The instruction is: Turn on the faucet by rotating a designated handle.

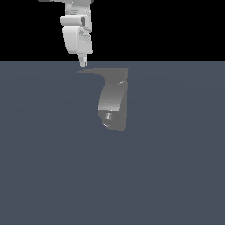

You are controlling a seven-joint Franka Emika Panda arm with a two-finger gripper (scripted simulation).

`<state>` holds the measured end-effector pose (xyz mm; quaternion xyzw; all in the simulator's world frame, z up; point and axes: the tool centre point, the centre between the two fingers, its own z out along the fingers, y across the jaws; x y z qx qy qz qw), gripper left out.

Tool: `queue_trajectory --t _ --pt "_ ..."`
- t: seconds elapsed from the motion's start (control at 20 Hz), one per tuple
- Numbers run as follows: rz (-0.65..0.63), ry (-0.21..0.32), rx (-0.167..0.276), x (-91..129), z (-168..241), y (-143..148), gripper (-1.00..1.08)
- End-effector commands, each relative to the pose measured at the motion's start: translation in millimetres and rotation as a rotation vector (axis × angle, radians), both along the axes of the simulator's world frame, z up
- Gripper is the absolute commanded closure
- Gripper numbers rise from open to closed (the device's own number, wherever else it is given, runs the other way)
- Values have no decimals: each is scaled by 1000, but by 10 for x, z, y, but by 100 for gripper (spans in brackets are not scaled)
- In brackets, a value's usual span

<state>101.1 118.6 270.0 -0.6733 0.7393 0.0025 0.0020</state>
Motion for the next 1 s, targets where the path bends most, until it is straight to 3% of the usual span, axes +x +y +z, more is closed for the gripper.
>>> queue_trajectory --t 0.0,0.45,0.95 --pt "-59 -1 -3 125 -65 -87 108" --pt "-184 0 -7 369 -200 -305 108" --pt "-196 0 -8 346 -214 -315 108"
